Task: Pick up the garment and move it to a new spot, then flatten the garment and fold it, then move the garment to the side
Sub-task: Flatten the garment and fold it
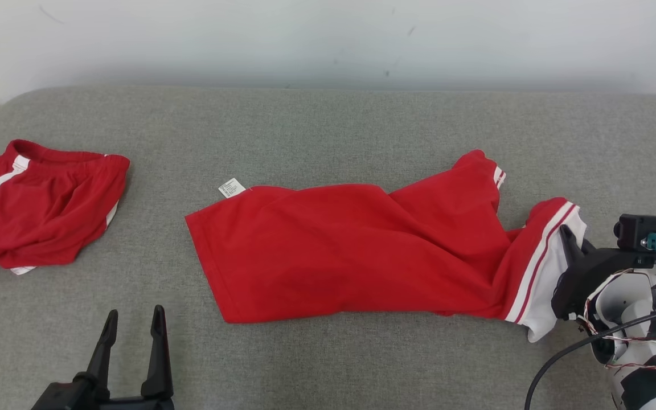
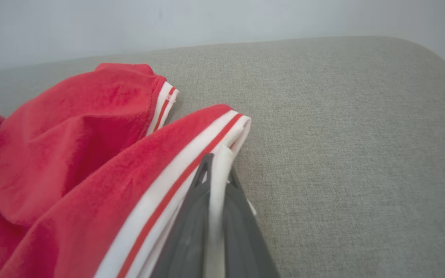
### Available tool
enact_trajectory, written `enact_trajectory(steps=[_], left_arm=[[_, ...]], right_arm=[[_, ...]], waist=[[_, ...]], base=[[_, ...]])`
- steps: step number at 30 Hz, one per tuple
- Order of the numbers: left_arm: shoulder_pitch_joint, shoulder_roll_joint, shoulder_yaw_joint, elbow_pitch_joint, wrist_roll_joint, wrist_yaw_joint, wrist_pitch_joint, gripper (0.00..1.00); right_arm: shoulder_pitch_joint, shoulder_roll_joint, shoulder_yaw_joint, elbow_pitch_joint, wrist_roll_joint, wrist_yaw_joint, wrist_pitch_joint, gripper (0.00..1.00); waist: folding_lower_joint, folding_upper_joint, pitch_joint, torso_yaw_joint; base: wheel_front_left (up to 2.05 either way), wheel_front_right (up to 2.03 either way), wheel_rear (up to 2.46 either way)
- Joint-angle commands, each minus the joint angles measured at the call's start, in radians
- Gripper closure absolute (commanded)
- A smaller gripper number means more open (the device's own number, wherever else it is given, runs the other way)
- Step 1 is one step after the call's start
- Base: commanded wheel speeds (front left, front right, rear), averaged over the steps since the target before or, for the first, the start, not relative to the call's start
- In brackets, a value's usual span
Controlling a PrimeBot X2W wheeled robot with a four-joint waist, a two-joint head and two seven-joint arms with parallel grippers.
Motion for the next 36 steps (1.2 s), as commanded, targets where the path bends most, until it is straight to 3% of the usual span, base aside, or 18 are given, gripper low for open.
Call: enact_trajectory(steps=[1, 7, 17, 24, 28, 29, 30, 31, 36], left_arm=[[0.008, 0.001, 0.010, 0.006, 0.009, -0.001, -0.005, 0.00], [0.030, -0.008, 0.016, 0.011, 0.005, 0.004, -0.005, 0.00], [0.050, -0.024, 0.020, 0.009, 0.008, 0.001, -0.005, 0.00], [0.039, -0.029, 0.025, 0.022, 0.011, -0.012, -0.006, 0.00], [0.036, -0.034, 0.033, 0.028, 0.012, -0.019, -0.006, 0.00], [0.036, -0.035, 0.034, 0.030, 0.012, -0.021, -0.006, 0.00], [0.036, -0.035, 0.034, 0.033, 0.012, -0.023, -0.006, 0.00], [0.036, -0.036, 0.035, 0.034, 0.011, -0.023, -0.006, 0.00], [0.044, -0.038, 0.046, 0.039, 0.016, -0.026, -0.006, 0.00]], right_arm=[[-0.007, -0.011, 0.017, 0.008, 0.013, 0.000, -0.020, 1.00], [0.033, -0.017, 0.048, -0.040, 0.070, 0.000, -0.029, 1.00], [0.270, -0.018, -0.039, -0.411, 0.166, 0.000, 0.113, 1.00], [0.467, 0.059, -0.161, -0.666, 0.150, 0.000, 0.282, 1.00], [0.550, 0.115, -0.222, -0.729, 0.120, 0.000, 0.363, 1.00], [0.559, 0.123, -0.231, -0.727, 0.104, 0.000, 0.361, 0.79], [0.566, 0.123, -0.241, -0.723, 0.074, 0.000, 0.355, 0.25], [0.568, 0.128, -0.251, -0.720, 0.053, 0.000, 0.348, 0.00], [0.545, 0.149, -0.281, -0.748, -0.044, 0.000, 0.271, 0.00]], waist=[[0.0000, -0.0001, -0.009, -0.006], [0.0000, -0.0001, -0.035, -0.036], [0.0000, -0.0001, -0.056, -0.118], [0.0000, -0.0001, -0.052, -0.131], [0.0000, -0.0001, -0.050, -0.129], [0.0000, -0.0001, -0.050, -0.127], [0.0000, -0.0001, -0.051, -0.125], [0.0000, -0.0001, -0.052, -0.123], [0.0000, -0.0001, -0.063, -0.115]], base=[[0.00, 0.00, 0.00], [0.00, 0.00, 0.00], [0.00, 0.00, 0.00], [0.00, 0.00, 0.00], [0.00, 0.00, 0.00], [0.00, 0.00, 0.00], [0.00, 0.00, 0.00], [0.00, 0.00, 0.00], [0.00, 0.00, 0.00]])
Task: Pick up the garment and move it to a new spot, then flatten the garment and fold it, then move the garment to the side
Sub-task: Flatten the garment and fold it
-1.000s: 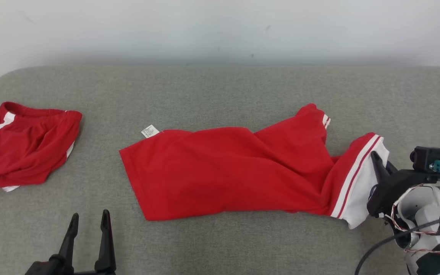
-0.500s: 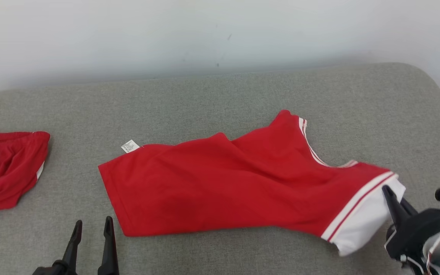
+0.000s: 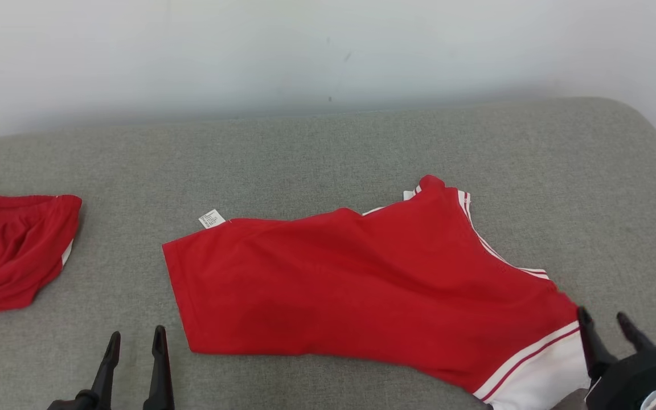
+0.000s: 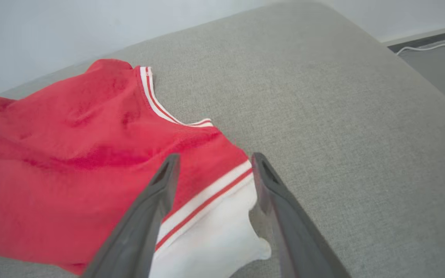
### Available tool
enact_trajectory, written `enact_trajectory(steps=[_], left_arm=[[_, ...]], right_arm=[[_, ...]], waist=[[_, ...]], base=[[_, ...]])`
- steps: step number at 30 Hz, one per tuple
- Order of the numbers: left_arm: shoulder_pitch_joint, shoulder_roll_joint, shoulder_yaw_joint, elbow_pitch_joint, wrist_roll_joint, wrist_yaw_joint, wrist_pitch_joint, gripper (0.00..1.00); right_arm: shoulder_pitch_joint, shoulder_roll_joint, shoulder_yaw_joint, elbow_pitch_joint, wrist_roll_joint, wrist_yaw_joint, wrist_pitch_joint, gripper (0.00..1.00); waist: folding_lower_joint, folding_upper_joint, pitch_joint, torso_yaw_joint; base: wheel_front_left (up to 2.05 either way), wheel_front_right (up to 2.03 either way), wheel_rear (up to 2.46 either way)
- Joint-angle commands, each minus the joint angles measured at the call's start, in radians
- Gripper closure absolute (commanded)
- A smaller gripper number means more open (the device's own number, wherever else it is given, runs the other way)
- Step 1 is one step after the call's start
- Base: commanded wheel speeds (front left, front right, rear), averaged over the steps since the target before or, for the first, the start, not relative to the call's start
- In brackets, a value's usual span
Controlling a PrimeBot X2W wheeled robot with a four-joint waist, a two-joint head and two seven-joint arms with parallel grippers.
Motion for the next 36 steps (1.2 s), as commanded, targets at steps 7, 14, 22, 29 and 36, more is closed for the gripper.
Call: enact_trajectory(steps=[7, 14, 22, 29, 36], left_arm=[[0.027, -0.002, 0.016, 0.001, 0.016, -0.006, -0.005, 0.00], [0.034, -0.003, 0.021, -0.006, 0.026, -0.003, -0.005, 0.00], [0.041, 0.004, 0.025, -0.001, 0.024, -0.007, -0.005, 0.00], [-0.018, 0.026, 0.004, 0.059, 0.016, -0.036, 0.010, 0.00], [-0.130, 0.049, -0.008, 0.157, 0.002, -0.066, 0.052, 0.00]], right_arm=[[-0.041, 0.022, 0.036, -0.048, -0.032, 0.000, -0.195, 0.00], [-0.045, 0.031, 0.100, -0.041, -0.019, 0.000, -0.322, 0.00], [-0.035, 0.032, 0.171, -0.005, -0.013, 0.000, -0.392, 0.00], [-0.057, 0.030, 0.181, 0.011, -0.017, 0.000, -0.399, 0.00], [-0.084, 0.035, 0.201, 0.026, -0.021, 0.000, -0.400, 0.00]], waist=[[0.0000, 0.0000, -0.031, 0.015], [0.0000, 0.0000, -0.048, 0.029], [0.0000, 0.0000, -0.054, 0.036], [0.0000, 0.0000, -0.037, 0.028], [0.0000, 0.0000, -0.007, -0.004]], base=[[0.00, 0.00, 0.00], [0.00, 0.00, 0.00], [0.00, 0.00, 0.00], [0.00, 0.00, 0.00], [0.00, 0.00, 0.00]])
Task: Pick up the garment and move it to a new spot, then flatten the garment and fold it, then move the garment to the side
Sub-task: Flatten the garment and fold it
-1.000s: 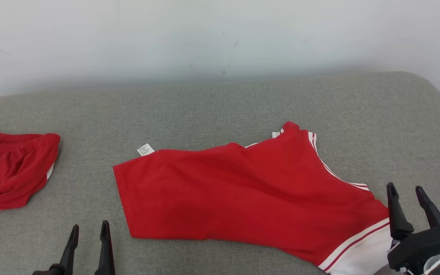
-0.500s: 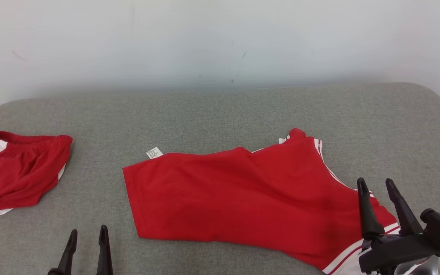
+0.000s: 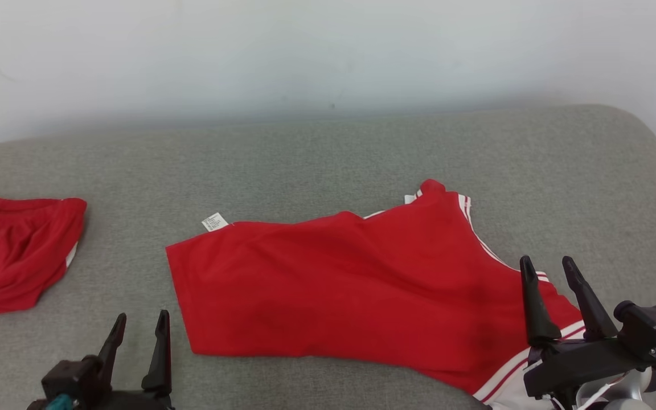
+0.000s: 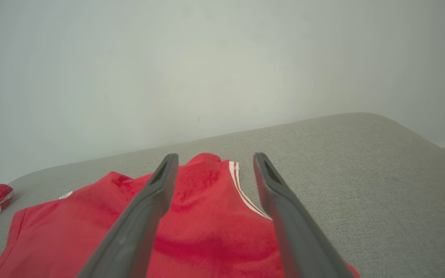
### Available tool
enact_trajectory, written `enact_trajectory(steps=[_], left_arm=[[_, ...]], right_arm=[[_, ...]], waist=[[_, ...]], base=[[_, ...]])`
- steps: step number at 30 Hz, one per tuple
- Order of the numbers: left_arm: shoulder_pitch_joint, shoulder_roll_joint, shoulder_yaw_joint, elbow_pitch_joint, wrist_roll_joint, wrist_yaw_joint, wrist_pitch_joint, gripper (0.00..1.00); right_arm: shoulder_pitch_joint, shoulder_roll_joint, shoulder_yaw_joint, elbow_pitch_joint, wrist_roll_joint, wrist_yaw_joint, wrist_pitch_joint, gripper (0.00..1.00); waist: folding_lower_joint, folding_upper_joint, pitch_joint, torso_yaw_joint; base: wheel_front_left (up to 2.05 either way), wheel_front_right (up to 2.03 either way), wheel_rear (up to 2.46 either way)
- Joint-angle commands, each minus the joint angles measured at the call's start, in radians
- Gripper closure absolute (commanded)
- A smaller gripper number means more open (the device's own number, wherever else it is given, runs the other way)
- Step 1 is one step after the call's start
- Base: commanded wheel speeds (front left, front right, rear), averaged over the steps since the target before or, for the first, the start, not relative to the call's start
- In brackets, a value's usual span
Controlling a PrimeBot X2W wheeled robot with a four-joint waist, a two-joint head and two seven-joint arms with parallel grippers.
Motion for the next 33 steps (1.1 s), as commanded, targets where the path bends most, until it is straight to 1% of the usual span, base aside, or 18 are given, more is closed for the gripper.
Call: enact_trajectory(steps=[1, 6, 11, 21, 24, 25, 26, 27, 30, 33], left_arm=[[-0.026, 0.011, 0.000, 0.036, -0.006, -0.008, 0.014, 0.00], [-0.079, 0.011, -0.006, 0.133, -0.023, -0.017, 0.031, 0.00], [-0.105, 0.005, -0.022, 0.214, -0.023, -0.024, 0.021, 0.00], [-0.116, -0.010, -0.061, 0.308, -0.020, -0.027, 0.022, 0.00], [-0.126, -0.015, -0.078, 0.334, -0.022, -0.038, 0.020, 0.00], [-0.130, -0.017, -0.086, 0.341, -0.024, -0.046, 0.018, 0.10], [-0.135, -0.019, -0.092, 0.346, -0.027, -0.051, 0.015, 0.54], [-0.139, -0.022, -0.100, 0.350, -0.029, -0.056, 0.014, 1.00], [-0.149, -0.023, -0.120, 0.360, -0.028, -0.068, 0.005, 1.00], [-0.166, -0.019, -0.126, 0.348, -0.019, -0.063, -0.008, 1.00]], right_arm=[[-0.012, 0.003, 0.004, 0.006, -0.001, 0.000, -0.004, 0.00], [-0.026, 0.007, 0.006, 0.016, -0.006, 0.000, -0.010, 0.00], [-0.035, 0.009, -0.001, 0.021, -0.011, 0.000, -0.017, 0.00], [-0.044, 0.013, -0.007, 0.032, -0.021, 0.000, -0.017, 0.00], [-0.051, 0.011, -0.001, 0.033, -0.022, 0.000, -0.017, 0.00], [-0.051, 0.011, -0.001, 0.033, -0.023, 0.000, -0.017, 0.00], [-0.049, 0.010, 0.000, 0.034, -0.023, 0.000, -0.018, 0.00], [-0.048, 0.009, 0.001, 0.035, -0.024, 0.000, -0.018, 0.00], [-0.045, 0.007, 0.003, 0.036, -0.025, 0.000, -0.020, 0.00], [-0.037, 0.006, -0.003, 0.036, -0.027, 0.000, -0.023, 0.00]], waist=[[0.0000, 0.0000, 0.020, -0.023], [0.0000, 0.0000, 0.051, -0.055], [0.0000, 0.0000, 0.074, -0.074], [0.0000, 0.0000, 0.084, -0.064], [0.0000, 0.0000, 0.082, -0.058], [0.0000, 0.0000, 0.081, -0.057], [0.0000, 0.0000, 0.080, -0.056], [0.0000, 0.0000, 0.079, -0.054], [0.0000, 0.0000, 0.076, -0.051], [0.0000, 0.0000, 0.073, -0.043]], base=[[0.00, 0.00, 0.00], [0.00, 0.00, 0.00], [0.00, 0.00, 0.00], [0.00, 0.00, 0.00], [0.00, 0.00, 0.00], [0.00, 0.00, 0.00], [0.00, 0.00, 0.00], [0.00, 0.00, 0.00], [0.00, 0.00, 0.00], [0.00, 0.00, 0.00]])
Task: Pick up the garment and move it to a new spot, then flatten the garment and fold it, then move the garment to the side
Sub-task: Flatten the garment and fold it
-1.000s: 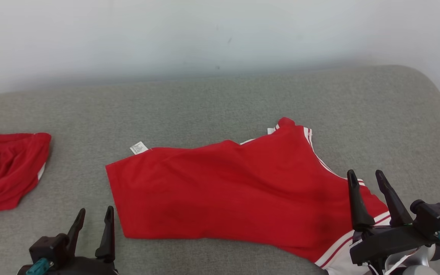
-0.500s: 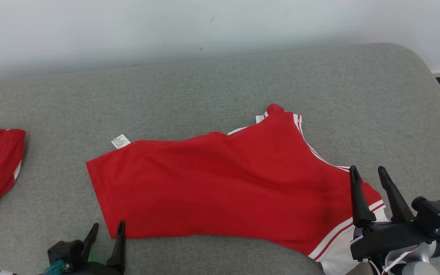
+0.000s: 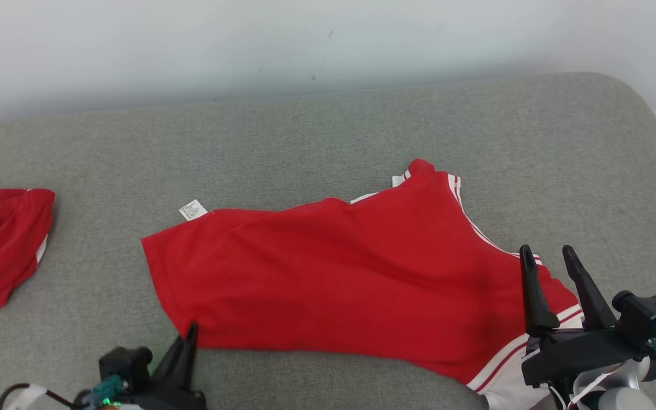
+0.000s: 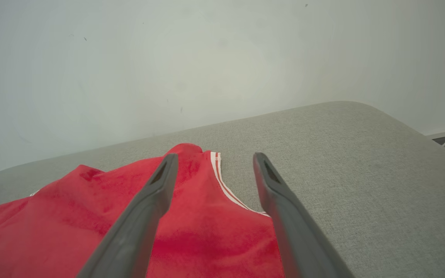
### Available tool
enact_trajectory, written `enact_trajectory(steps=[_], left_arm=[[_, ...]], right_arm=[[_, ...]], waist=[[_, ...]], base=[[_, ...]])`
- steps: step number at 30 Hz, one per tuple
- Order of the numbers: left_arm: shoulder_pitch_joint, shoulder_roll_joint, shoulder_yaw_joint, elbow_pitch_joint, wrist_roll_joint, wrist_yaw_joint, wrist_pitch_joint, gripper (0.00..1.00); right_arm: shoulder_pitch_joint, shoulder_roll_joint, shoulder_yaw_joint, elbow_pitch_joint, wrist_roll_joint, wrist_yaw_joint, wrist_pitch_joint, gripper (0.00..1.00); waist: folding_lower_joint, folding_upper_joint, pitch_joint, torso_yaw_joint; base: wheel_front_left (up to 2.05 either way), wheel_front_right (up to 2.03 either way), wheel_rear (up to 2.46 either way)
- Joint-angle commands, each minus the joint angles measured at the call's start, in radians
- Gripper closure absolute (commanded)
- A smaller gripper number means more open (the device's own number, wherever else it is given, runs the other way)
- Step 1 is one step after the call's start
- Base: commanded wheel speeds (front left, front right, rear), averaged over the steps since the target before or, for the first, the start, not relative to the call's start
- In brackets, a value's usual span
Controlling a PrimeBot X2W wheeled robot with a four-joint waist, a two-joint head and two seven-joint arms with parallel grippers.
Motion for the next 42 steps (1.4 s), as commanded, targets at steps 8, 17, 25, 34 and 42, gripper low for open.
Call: enact_trajectory(steps=[8, 17, 25, 34, 42], left_arm=[[-0.058, 0.093, 0.003, -0.171, 0.048, 0.013, 0.020, 1.00], [-0.102, 0.199, -0.058, -0.535, 0.074, -0.020, 0.242, 1.00], [-0.217, 0.180, -0.147, -0.507, 0.023, -0.039, 0.318, 1.00], [-0.357, 0.199, -0.259, -0.368, -0.005, -0.046, 0.312, 1.00], [-0.418, 0.158, -0.313, -0.181, -0.019, -0.047, 0.234, 1.00]], right_arm=[[0.017, 0.013, 0.007, 0.019, 0.000, 0.000, -0.021, 0.00], [0.002, 0.029, 0.029, 0.074, 0.019, 0.000, -0.053, 0.00], [-0.023, 0.033, 0.035, 0.108, 0.023, 0.000, -0.071, 0.00], [-0.056, 0.044, 0.037, 0.137, 0.030, 0.000, -0.090, 0.00], [-0.072, 0.056, 0.045, 0.175, 0.028, 0.000, -0.109, 0.00]], waist=[[-0.0001, 0.0000, -0.028, 0.038], [-0.0001, 0.0000, -0.055, 0.035], [-0.0001, 0.0000, -0.040, -0.021], [-0.0001, 0.0000, -0.001, -0.121], [-0.0001, 0.0000, 0.034, -0.194]], base=[[0.00, 0.00, 0.00], [0.00, 0.00, 0.00], [0.00, 0.00, 0.00], [0.00, 0.00, 0.00], [0.00, 0.00, 0.00]])
